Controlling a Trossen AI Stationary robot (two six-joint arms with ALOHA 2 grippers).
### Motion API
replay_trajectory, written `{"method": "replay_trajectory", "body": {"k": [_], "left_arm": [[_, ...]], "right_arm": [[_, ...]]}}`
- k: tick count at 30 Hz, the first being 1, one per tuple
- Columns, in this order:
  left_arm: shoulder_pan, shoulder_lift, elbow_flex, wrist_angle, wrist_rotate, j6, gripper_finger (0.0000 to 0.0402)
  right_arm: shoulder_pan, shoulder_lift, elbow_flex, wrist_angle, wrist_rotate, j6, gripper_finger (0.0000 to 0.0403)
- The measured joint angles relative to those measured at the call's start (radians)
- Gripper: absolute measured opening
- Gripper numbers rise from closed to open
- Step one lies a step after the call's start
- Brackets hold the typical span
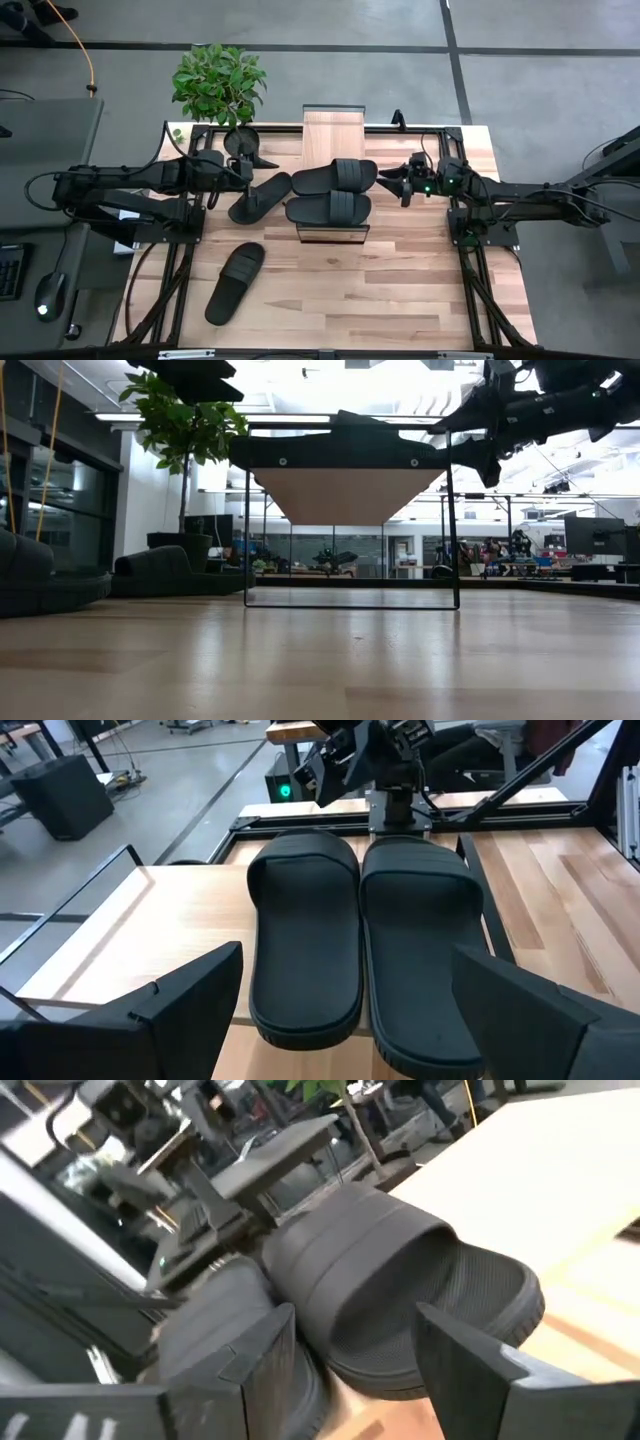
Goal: Pick and place slides into the shelf
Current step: Put the bottom black slipper on the shelf
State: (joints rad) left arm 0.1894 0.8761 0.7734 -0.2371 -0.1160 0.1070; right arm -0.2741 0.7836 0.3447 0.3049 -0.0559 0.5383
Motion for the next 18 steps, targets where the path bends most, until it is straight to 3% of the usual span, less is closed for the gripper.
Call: {"method": "replay_trajectory", "body": {"k": [8, 18], "left_arm": [[0.0, 0.0, 0.0, -0.1, 0.0, -0.035, 0.0337], [0.0, 0.0, 0.0, -0.265, -0.004, -0.145, 0.0337]], "right_arm": [[-0.001, -0.001, 0.0, 0.04, 0.002, 0.14, 0.0193], [-0.001, -0.001, 0.0, 0.043, 0.067, 0.119, 0.0193]]}}
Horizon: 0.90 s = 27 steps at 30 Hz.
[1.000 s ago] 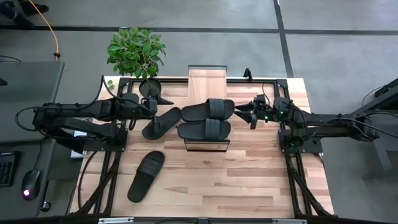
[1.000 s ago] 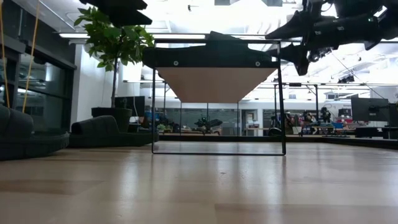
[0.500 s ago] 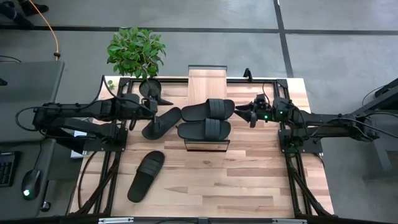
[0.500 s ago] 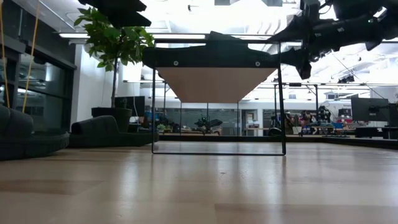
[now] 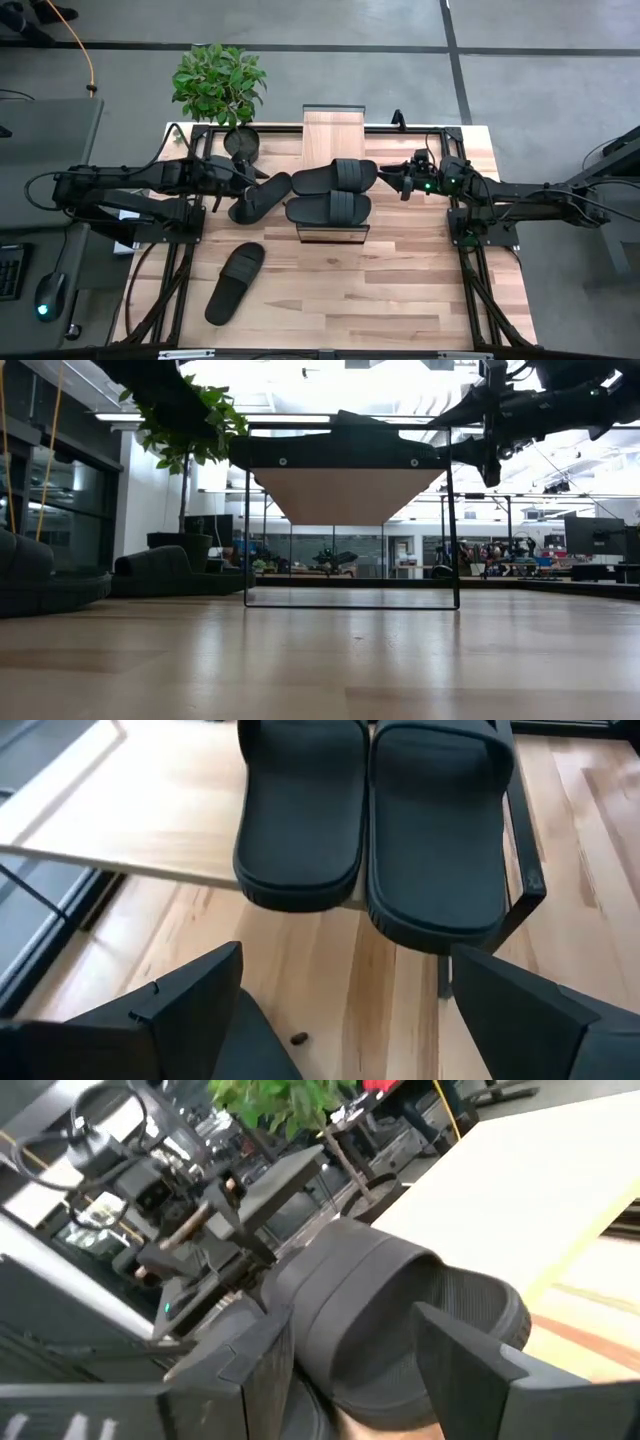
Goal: Pick and place slides into the shelf
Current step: Put the bottom black slipper on the shelf
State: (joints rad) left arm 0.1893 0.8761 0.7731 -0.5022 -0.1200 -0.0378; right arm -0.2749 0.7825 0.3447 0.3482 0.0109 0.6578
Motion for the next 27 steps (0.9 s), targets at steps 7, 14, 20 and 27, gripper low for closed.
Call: {"method": "replay_trajectory", "body": {"k": [7, 14, 20, 27], "left_arm": [[-0.076, 0.03, 0.0, -0.097, -0.002, -0.02, 0.0337], [-0.265, 0.111, 0.0, -0.257, -0.177, -0.176, 0.0337], [-0.42, 0.149, 0.0, -0.259, -0.233, -0.23, 0.0337], [-0.566, 0.15, 0.0, -0.259, -0.295, -0.295, 0.0337]], "right_arm": [[-0.002, 0.0, 0.0, 0.069, -0.036, -0.109, 0.0193], [0.022, 0.003, 0.0, 0.051, -0.135, -0.117, 0.0193], [0.061, 0.003, 0.0, 0.057, -0.124, -0.163, 0.0193], [0.067, 0.003, 0.0, 0.083, -0.122, -0.274, 0.0193]]}}
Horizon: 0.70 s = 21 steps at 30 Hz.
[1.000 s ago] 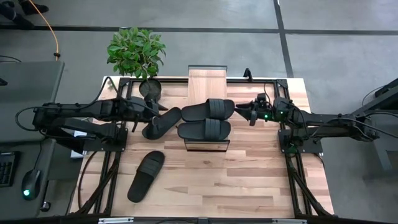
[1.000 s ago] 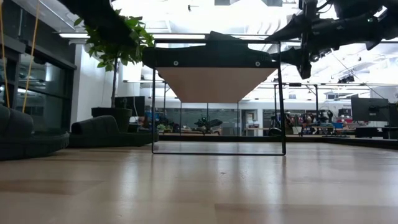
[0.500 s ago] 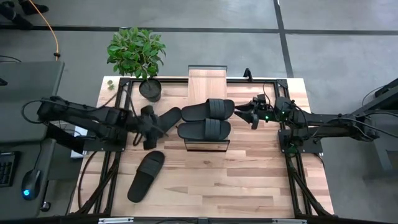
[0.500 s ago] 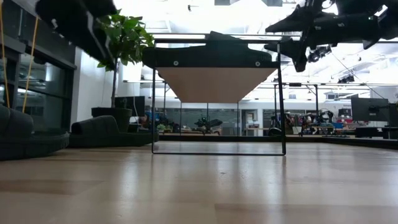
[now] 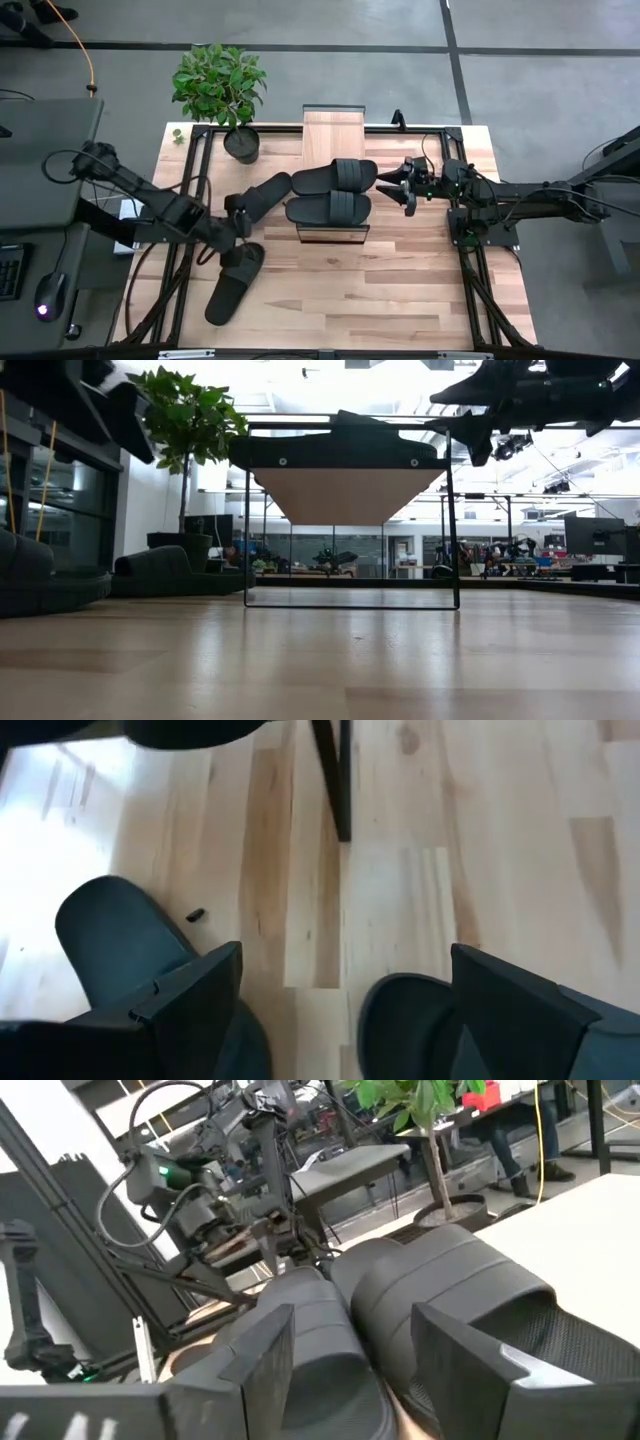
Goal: Pick and place slides into the shelf
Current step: Put the bottom black slipper on the shelf
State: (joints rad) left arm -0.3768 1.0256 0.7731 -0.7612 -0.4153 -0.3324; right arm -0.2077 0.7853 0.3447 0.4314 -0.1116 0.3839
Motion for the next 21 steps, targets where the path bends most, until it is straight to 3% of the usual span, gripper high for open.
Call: {"method": "replay_trajectory", "body": {"k": [5, 12, 21], "left_arm": [[-0.092, 0.02, 0.0, -0.003, -0.072, -0.043, 0.0337], [-0.18, 0.082, 0.0, -0.004, -0.124, -0.042, 0.0337], [-0.209, 0.112, 0.0, -0.014, -0.112, -0.093, 0.0337]], "right_arm": [[-0.001, 0.0, 0.0, -0.001, 0.02, -0.011, 0.0193], [-0.002, 0.0, 0.0, -0.001, 0.142, -0.035, 0.0193], [-0.002, 0.0, 0.0, 0.025, 0.179, -0.052, 0.0193]]}}
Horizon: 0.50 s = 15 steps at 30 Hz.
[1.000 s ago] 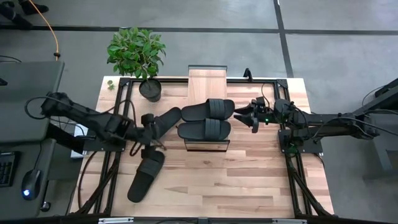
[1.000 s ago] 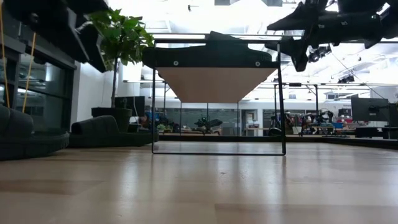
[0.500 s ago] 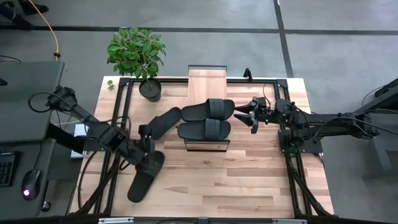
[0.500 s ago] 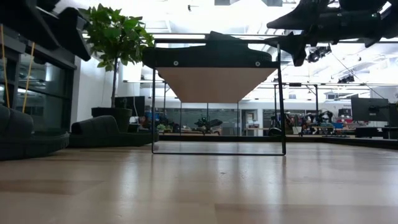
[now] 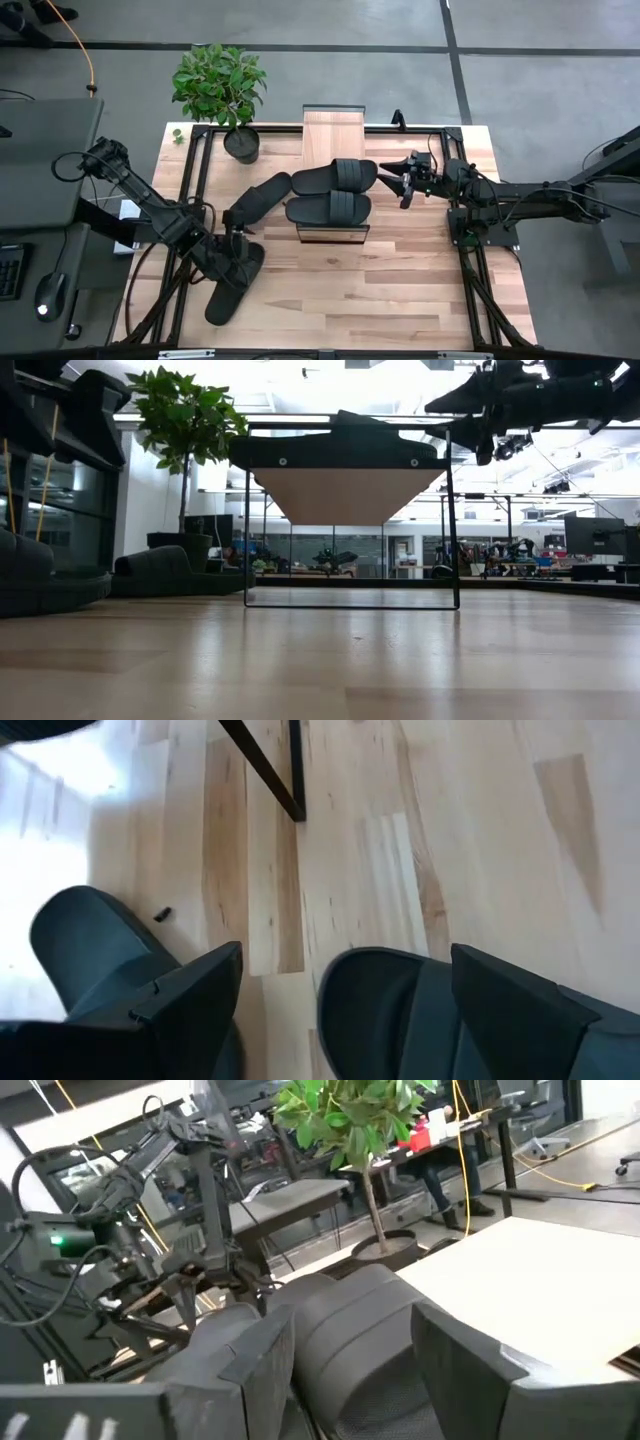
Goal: Pick and place slides into the shelf
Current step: Put the bottom black slipper on the shelf
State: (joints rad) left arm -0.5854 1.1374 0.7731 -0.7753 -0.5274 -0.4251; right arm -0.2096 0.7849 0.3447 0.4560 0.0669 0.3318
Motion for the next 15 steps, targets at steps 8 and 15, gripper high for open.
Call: {"method": "replay_trajectory", "body": {"k": [8, 15], "left_arm": [[0.002, 0.0, 0.0, -0.022, 0.002, -0.039, 0.0337], [0.002, 0.0, 0.0, -0.02, 0.108, -0.13, 0.0337]], "right_arm": [[0.0, 0.0, 0.0, -0.01, -0.015, 0.007, 0.0193], [0.0, 0.0, 0.0, -0.037, -0.016, 0.045, 0.0193]]}}
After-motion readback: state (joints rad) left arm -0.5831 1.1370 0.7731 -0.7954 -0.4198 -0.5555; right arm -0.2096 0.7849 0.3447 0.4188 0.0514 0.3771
